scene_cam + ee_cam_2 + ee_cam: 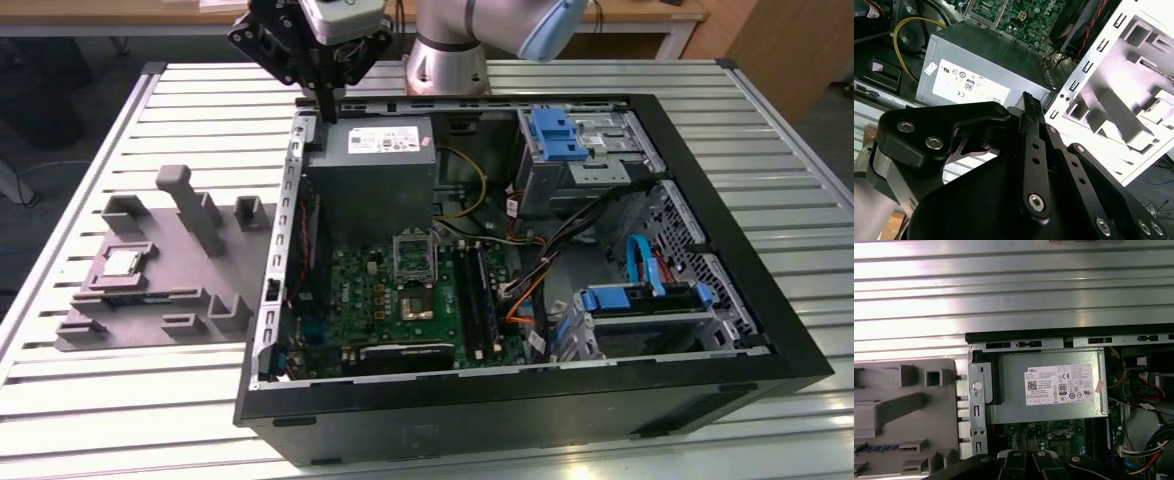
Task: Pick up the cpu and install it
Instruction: 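Reach for the cpu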
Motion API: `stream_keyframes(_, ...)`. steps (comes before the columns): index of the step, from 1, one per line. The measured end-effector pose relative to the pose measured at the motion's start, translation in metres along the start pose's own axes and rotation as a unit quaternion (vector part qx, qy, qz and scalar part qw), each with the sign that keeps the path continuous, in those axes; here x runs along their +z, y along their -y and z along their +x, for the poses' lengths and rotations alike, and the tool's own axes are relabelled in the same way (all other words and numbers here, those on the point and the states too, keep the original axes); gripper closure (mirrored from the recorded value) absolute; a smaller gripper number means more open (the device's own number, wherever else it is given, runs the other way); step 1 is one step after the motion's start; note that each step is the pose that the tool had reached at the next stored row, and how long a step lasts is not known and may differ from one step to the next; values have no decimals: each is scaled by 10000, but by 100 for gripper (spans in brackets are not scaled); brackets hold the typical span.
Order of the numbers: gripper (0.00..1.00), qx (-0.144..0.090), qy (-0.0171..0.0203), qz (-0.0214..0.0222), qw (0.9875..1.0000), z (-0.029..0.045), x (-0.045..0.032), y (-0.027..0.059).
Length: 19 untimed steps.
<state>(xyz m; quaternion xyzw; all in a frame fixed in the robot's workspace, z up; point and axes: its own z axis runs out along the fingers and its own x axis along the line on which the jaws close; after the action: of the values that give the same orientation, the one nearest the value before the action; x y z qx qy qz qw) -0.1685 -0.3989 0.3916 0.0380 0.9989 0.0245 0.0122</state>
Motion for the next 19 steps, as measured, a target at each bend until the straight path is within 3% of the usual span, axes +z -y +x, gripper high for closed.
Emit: stream_keyframes(19, 89, 0, 0, 0, 10000, 49, -1, 4)
